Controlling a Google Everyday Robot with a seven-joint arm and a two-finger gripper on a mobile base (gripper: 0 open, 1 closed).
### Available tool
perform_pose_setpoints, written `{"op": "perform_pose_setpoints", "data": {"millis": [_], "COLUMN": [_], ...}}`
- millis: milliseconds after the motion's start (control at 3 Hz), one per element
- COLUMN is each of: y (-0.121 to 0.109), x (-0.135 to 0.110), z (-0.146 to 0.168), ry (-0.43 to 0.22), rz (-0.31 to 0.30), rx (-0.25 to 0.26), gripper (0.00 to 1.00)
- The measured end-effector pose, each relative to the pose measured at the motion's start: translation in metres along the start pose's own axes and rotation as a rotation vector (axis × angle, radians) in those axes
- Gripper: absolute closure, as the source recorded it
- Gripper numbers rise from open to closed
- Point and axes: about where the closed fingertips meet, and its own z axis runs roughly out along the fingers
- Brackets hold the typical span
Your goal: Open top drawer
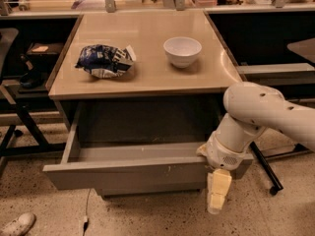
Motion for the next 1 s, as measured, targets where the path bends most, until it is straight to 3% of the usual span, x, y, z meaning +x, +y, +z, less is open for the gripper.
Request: {"op": "perform_pose_setpoints", "data": {"millis": [667,1000], "y": [0.052,0.052], "x": [0.002,0.002], "z": [-0.016,-0.016], "ry": [-0.068,-0.068], "rz": [0.011,0.011], "rx": [-0.05,-0.05], "gripper": [0.0,0.0]}}
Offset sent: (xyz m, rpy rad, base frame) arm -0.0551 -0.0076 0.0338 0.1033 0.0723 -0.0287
